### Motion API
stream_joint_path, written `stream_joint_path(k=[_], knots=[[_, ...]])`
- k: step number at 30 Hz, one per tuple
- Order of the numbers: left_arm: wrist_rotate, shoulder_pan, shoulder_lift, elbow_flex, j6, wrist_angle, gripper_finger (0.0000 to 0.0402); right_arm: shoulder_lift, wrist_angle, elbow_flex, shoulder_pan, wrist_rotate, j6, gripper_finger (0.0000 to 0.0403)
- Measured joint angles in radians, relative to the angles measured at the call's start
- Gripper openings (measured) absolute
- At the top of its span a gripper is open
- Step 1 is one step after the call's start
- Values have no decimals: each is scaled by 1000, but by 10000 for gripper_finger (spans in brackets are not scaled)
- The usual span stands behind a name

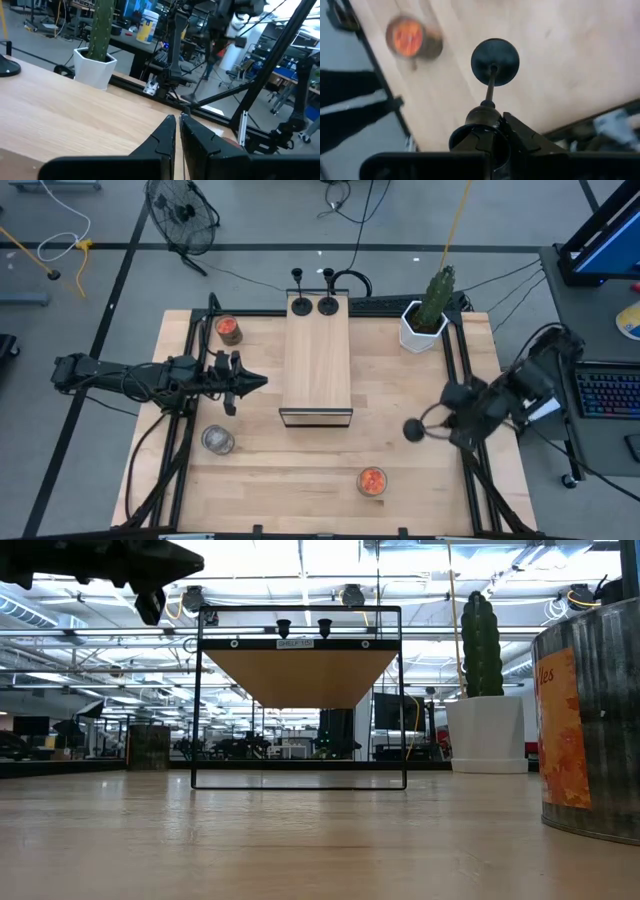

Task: Pick & Place candle stick holders
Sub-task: Put the black candle holder on the shelf

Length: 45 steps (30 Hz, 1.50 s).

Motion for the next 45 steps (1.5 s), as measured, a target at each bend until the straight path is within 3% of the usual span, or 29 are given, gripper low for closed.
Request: stream_joint_path(k=[8,16,28,35,45], knots=[[-77,0,0,0,-3,7,31,84,7,148,-254,93,-361,12],[-155,0,0,0,13,41,31,220,44,319,-512,91,-771,12],[-173,0,0,0,36,46,31,442,141,624,-781,87,-1175,12],[-173,0,0,0,28,45,31,546,265,693,-907,-11,-1312,12],[-173,0,0,0,26,44,31,613,307,718,-1046,-212,-1293,12]])
